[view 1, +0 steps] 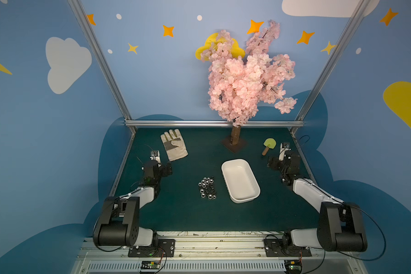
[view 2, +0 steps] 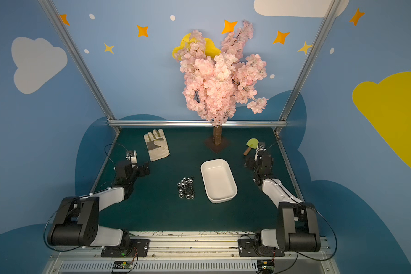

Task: Put the nuts on the desktop into the storage box
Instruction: Pick up the nut from the center of the board.

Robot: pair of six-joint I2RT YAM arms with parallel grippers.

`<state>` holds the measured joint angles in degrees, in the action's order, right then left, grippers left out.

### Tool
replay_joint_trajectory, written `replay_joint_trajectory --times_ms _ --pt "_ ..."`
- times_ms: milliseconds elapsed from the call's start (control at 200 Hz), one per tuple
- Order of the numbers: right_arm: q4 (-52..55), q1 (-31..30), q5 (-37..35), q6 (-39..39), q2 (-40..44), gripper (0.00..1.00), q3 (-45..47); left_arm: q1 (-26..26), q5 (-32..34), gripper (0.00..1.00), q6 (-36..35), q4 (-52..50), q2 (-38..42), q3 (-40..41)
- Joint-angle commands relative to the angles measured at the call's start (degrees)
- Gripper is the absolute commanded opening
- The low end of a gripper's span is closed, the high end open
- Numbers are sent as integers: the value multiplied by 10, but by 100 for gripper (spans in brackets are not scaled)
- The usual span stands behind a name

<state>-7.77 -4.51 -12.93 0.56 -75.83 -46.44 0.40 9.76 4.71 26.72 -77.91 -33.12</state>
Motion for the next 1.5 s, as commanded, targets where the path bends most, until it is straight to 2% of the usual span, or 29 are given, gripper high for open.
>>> replay_joint_trajectory --times_ms 0,45,140,280,416,516,596,756,861,951,1132,1497 --pt "205 -22 -31 15 38 99 -103 -2 -10 100 35 -140 59 -68" --pt "262 -42 -36 26 37 99 -150 -4 -29 100 37 -175 70 -96" --pt "330 -96 0 15 28 99 -227 -7 -62 100 41 -258 81 -150" --pt "389 -219 32 10 -15 98 -317 -8 -106 100 63 -330 88 -187" --pt "478 -324 79 45 -114 98 -428 -10 -142 100 73 -328 98 -186" --pt "524 -374 140 67 -211 97 -499 -9 -140 100 70 -326 100 -185" --pt "549 -404 155 81 -284 94 -546 -8 -128 100 71 -328 102 -183" --pt "649 -432 187 107 -430 87 -686 -1 -125 100 75 -336 105 -182" --pt "726 -436 198 104 -525 77 -799 1 -126 100 78 -333 108 -177" --pt "753 -437 207 104 -581 69 -859 4 -128 100 82 -330 108 -174" --pt "748 -438 197 121 -624 55 -876 5 -131 100 83 -330 104 -176" --pt "745 -451 181 128 -667 50 -860 6 -137 100 94 -322 93 -172"
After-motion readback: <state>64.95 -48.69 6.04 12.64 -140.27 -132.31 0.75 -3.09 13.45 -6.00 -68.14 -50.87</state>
